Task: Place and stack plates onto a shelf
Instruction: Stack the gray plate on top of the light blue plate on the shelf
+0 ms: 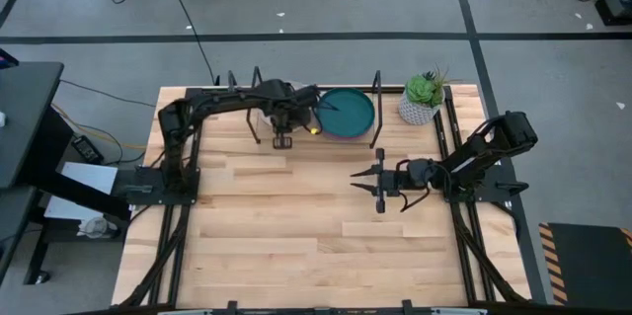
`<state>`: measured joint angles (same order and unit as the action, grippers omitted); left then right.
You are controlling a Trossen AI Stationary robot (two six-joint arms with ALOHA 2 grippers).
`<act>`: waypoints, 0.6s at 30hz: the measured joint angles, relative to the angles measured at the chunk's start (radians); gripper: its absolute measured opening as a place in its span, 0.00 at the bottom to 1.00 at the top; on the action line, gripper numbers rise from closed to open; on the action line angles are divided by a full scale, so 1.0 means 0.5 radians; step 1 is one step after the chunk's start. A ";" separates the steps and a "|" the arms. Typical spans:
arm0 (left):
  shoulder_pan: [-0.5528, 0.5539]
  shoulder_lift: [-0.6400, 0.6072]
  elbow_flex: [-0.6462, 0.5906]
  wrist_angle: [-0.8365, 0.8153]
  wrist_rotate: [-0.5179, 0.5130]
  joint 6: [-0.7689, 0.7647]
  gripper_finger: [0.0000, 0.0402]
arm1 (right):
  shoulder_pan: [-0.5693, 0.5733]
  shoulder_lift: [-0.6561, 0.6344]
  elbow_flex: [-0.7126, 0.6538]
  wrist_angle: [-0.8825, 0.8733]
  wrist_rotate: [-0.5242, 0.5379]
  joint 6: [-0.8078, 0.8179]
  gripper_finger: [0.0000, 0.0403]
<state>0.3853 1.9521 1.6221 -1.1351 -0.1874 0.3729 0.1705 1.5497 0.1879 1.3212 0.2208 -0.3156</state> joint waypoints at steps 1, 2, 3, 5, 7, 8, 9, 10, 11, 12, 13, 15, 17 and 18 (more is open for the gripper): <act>0.020 0.000 -0.033 0.031 -0.004 0.022 0.04 | 0.009 0.000 0.000 0.001 0.016 0.018 0.26; 0.037 0.000 -0.062 0.067 -0.004 0.037 0.04 | 0.016 0.000 0.000 0.002 0.035 0.032 0.26; 0.050 0.000 -0.081 0.100 0.013 0.045 0.04 | 0.024 0.000 0.000 0.002 0.061 0.046 0.26; 0.061 -0.002 -0.086 0.128 0.066 0.070 0.08 | 0.036 0.000 0.000 0.002 0.140 0.051 0.26; 0.056 -0.003 -0.087 0.160 0.085 0.106 0.17 | 0.048 0.000 0.000 0.002 0.242 0.053 0.26; 0.048 -0.004 -0.084 0.161 0.101 0.116 0.22 | 0.054 0.000 0.000 0.002 0.285 0.062 0.26; 0.040 -0.007 -0.077 0.150 0.113 0.118 0.27 | 0.063 0.000 0.000 0.003 0.322 0.075 0.26; 0.034 -0.010 -0.066 0.140 0.115 0.118 0.31 | 0.072 0.000 0.000 0.003 0.360 0.095 0.26; 0.031 -0.029 -0.065 0.139 0.120 0.118 0.35 | 0.082 -0.010 -0.001 0.000 0.393 0.108 0.26; 0.031 -0.048 -0.065 0.129 0.127 0.121 0.38 | 0.092 -0.026 -0.007 0.002 0.413 0.120 0.26; 0.034 -0.075 -0.071 0.146 0.145 0.132 0.41 | 0.097 -0.049 -0.013 0.005 0.416 0.124 0.26; 0.067 -0.155 -0.120 0.256 0.221 0.161 0.44 | 0.106 -0.113 -0.035 0.005 0.415 0.129 0.26; 0.114 -0.236 -0.191 0.465 0.287 0.165 0.45 | 0.107 -0.179 -0.064 -0.003 0.414 0.157 0.26; 0.136 -0.279 -0.235 0.551 0.297 0.166 0.45 | 0.107 -0.215 -0.078 -0.034 0.415 0.169 0.25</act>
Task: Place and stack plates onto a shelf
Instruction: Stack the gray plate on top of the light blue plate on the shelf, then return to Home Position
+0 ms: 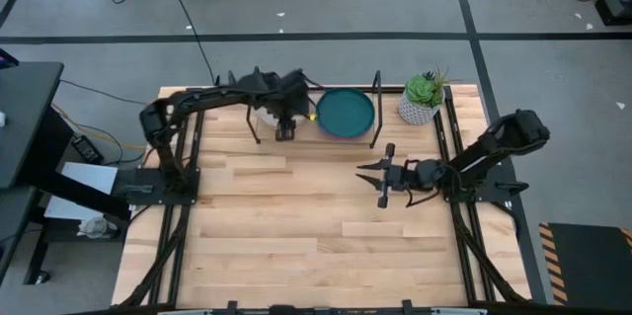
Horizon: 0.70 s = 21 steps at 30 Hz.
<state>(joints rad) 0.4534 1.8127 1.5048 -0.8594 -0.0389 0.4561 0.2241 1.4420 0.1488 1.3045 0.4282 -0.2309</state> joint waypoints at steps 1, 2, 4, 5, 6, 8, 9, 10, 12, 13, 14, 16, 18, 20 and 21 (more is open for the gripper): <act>0.025 -0.049 -0.052 0.089 0.009 -0.002 0.45 | -0.001 -0.041 -0.008 -0.054 0.001 0.023 0.24; 0.051 -0.091 -0.108 0.180 0.018 -0.010 0.44 | -0.001 -0.092 -0.024 -0.123 0.003 0.057 0.23; 0.087 -0.164 -0.244 0.385 0.020 -0.058 0.43 | 0.000 -0.201 -0.040 -0.292 0.035 0.130 0.21; 0.105 -0.191 -0.322 0.453 0.021 -0.069 0.42 | 0.000 -0.260 -0.045 -0.377 0.047 0.161 0.20; 0.113 -0.200 -0.394 0.494 0.020 -0.072 0.42 | -0.001 -0.326 -0.051 -0.453 0.052 0.188 0.19; 0.123 -0.207 -0.530 0.597 0.011 -0.100 0.41 | -0.001 -0.457 -0.052 -0.559 0.044 0.209 0.17; 0.124 -0.210 -0.589 0.634 0.005 -0.108 0.40 | -0.001 -0.523 -0.051 -0.600 0.039 0.210 0.16; 0.121 -0.212 -0.637 0.695 0.004 -0.118 0.40 | -0.001 -0.591 -0.051 -0.642 0.039 0.208 0.16; 0.119 -0.212 -0.703 0.799 -0.003 -0.156 0.39 | -0.001 -0.701 -0.050 -0.697 0.039 0.207 0.15; 0.116 -0.213 -0.725 0.820 -0.003 -0.158 0.39 | -0.002 -0.749 -0.050 -0.735 0.039 0.207 0.14; 0.108 -0.213 -0.737 0.835 -0.016 -0.158 0.38 | -0.002 -0.802 -0.050 -0.795 0.041 0.206 0.14; 0.091 -0.223 -0.736 0.842 -0.113 -0.155 0.38 | -0.002 -0.890 -0.050 -0.863 0.048 0.205 0.14; 0.079 -0.283 -0.736 0.851 -0.145 -0.120 0.37 | -0.009 -0.993 -0.050 -0.957 0.048 0.211 0.14; 0.063 -0.367 -0.732 0.884 -0.145 -0.103 0.36 | -0.010 -1.090 -0.050 -1.044 0.048 0.212 0.14; 0.054 -0.409 -0.732 0.874 -0.144 -0.102 0.35 | -0.010 -1.136 -0.050 -1.091 0.046 0.203 0.14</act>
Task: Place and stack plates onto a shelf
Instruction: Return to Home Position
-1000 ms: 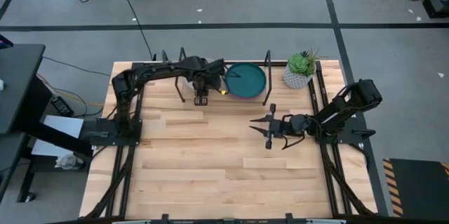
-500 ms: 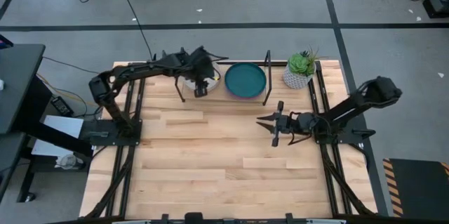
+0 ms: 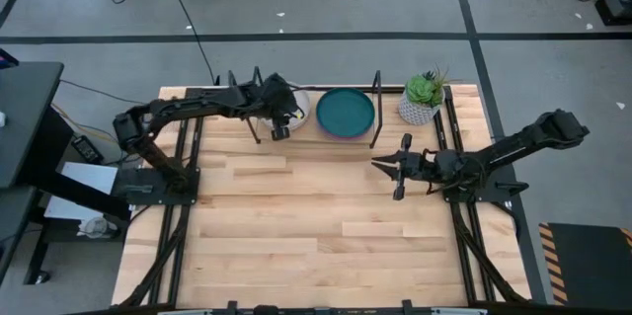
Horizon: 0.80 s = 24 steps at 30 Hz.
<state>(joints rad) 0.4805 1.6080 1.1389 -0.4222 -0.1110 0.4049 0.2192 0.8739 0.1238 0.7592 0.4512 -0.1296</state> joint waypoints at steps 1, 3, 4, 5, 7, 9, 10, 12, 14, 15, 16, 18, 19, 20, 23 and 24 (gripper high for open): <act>-0.013 -0.046 0.000 0.009 0.012 -0.001 0.35 | -0.001 -0.050 0.000 -0.040 -0.018 -0.015 0.14; -0.026 -0.165 -0.015 0.023 0.146 -0.018 0.35 | -0.001 -0.157 0.000 -0.067 -0.087 -0.053 0.14; -0.032 -0.239 -0.043 0.097 0.250 -0.052 0.35 | -0.002 -0.217 0.000 -0.061 -0.126 -0.057 0.14; -0.039 -0.312 -0.090 0.182 0.352 -0.078 0.35 | -0.004 -0.283 0.000 -0.072 -0.159 -0.063 0.14; -0.071 -0.464 -0.247 0.355 0.461 -0.142 0.35 | -0.017 -0.405 0.003 -0.132 -0.202 -0.052 0.14; -0.118 -0.604 -0.436 0.544 0.474 -0.206 0.35 | -0.037 -0.526 0.003 -0.297 -0.216 -0.005 0.14; -0.147 -0.674 -0.525 0.652 0.474 -0.240 0.35 | -0.047 -0.577 0.003 -0.373 -0.228 0.028 0.14; -0.205 -0.828 -0.678 0.817 0.473 -0.315 0.35 | -0.061 -0.679 0.003 -0.545 -0.269 0.105 0.14; -0.273 -0.961 -0.797 0.920 0.453 -0.356 0.35 | -0.066 -0.779 0.003 -0.681 -0.313 0.180 0.14; -0.310 -1.019 -0.854 0.936 0.419 -0.370 0.35 | -0.066 -0.830 0.003 -0.743 -0.324 0.216 0.14; -0.356 -1.079 -0.910 0.950 0.377 -0.374 0.35 | -0.066 -0.882 0.003 -0.802 -0.328 0.251 0.14; -0.441 -1.198 -1.021 1.002 0.300 -0.385 0.35 | -0.066 -0.973 0.002 -0.889 -0.330 0.316 0.14; -0.485 -1.259 -1.078 1.044 0.277 -0.398 0.35 | -0.066 -1.007 0.000 -0.905 -0.330 0.342 0.14; -0.523 -1.319 -1.143 1.081 0.267 -0.420 0.35 | -0.066 -1.038 -0.009 -0.905 -0.328 0.361 0.14; -0.622 -1.475 -1.341 1.213 0.263 -0.476 0.35 | -0.066 -1.112 -0.090 -0.858 -0.322 0.389 0.14; -0.648 -1.530 -1.406 1.247 0.261 -0.493 0.35 | -0.066 -1.135 -0.132 -0.821 -0.318 0.407 0.14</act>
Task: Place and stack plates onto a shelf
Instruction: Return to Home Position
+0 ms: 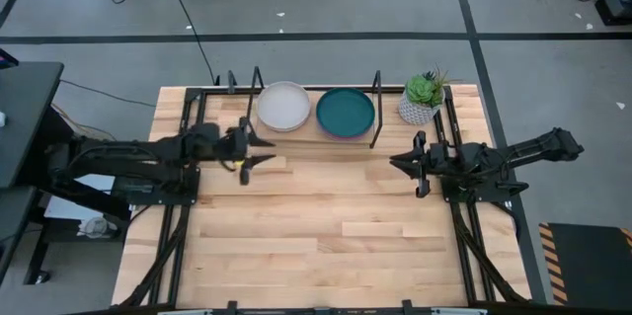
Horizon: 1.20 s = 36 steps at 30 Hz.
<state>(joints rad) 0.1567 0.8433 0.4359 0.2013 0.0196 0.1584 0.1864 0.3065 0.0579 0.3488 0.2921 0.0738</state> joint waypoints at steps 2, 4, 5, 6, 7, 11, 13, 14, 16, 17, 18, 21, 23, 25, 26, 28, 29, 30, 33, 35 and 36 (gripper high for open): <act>-0.038 -0.118 -0.112 0.066 -0.004 -0.046 0.35 | 0.000 -0.038 -0.073 0.097 0.046 0.025 0.14; -0.063 -0.238 -0.198 0.073 -0.016 -0.089 0.35 | 0.000 -0.077 -0.103 0.130 0.099 0.023 0.14; -0.074 -0.298 -0.236 0.070 -0.019 -0.101 0.35 | 0.000 -0.090 -0.098 0.123 0.127 0.022 0.14; -0.087 -0.355 -0.267 0.069 -0.019 -0.117 0.35 | 0.000 -0.098 -0.097 0.133 0.158 0.014 0.14; -0.099 -0.416 -0.295 0.058 -0.019 -0.132 0.35 | 0.000 -0.103 -0.097 0.147 0.185 -0.001 0.14; -0.145 -0.670 -0.398 -0.017 -0.033 -0.161 0.35 | 0.000 -0.105 -0.099 0.200 0.220 -0.013 0.14; -0.174 -0.806 -0.457 -0.029 -0.054 -0.182 0.35 | 0.000 -0.104 -0.099 0.199 0.205 -0.012 0.14; -0.189 -0.874 -0.483 -0.025 -0.067 -0.182 0.35 | 0.000 -0.104 -0.099 0.200 0.205 -0.009 0.14; -0.222 -1.002 -0.534 -0.020 -0.086 -0.182 0.35 | 0.000 -0.104 -0.099 0.198 0.205 -0.005 0.14; -0.238 -1.060 -0.558 -0.015 -0.094 -0.181 0.35 | 0.000 -0.104 -0.099 0.199 0.204 -0.006 0.14; -0.254 -1.122 -0.583 -0.013 -0.100 -0.182 0.35 | 0.000 -0.104 -0.099 0.199 0.204 -0.010 0.14; -0.297 -1.289 -0.651 -0.007 -0.104 -0.202 0.35 | 0.000 -0.104 -0.099 0.199 0.203 -0.010 0.14; -0.323 -1.385 -0.701 0.001 -0.106 -0.247 0.35 | 0.000 -0.104 -0.099 0.198 0.203 -0.010 0.14; -0.345 -1.478 -0.758 0.011 -0.105 -0.317 0.35 | 0.000 -0.104 -0.099 0.198 0.200 -0.010 0.14; -0.353 -1.519 -0.780 0.014 -0.106 -0.360 0.35 | 0.000 -0.104 -0.099 0.198 0.200 -0.010 0.14; -0.358 -1.582 -0.819 0.021 -0.106 -0.464 0.35 | 0.000 -0.104 -0.099 0.198 0.199 -0.010 0.14; -0.358 -1.603 -0.835 0.018 -0.107 -0.527 0.35 | 0.000 -0.104 -0.099 0.198 0.199 -0.011 0.14; -0.358 -1.613 -0.845 0.019 -0.107 -0.605 0.35 | 0.000 -0.104 -0.099 0.198 0.199 -0.011 0.14; -0.358 -1.611 -0.851 0.014 -0.107 -0.833 0.35 | 0.000 -0.104 -0.099 0.198 0.199 -0.011 0.14; -0.358 -1.610 -0.851 0.011 -0.107 -0.917 0.35 | 0.000 -0.104 -0.099 0.198 0.199 -0.011 0.14; -0.357 -1.610 -0.851 0.013 -0.106 -0.945 0.35 | 0.000 -0.104 -0.099 0.198 0.198 -0.011 0.14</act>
<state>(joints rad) -0.0219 0.0383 0.0105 0.2077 -0.0335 -0.3141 0.1864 0.2546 0.0082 0.4480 0.3913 0.0685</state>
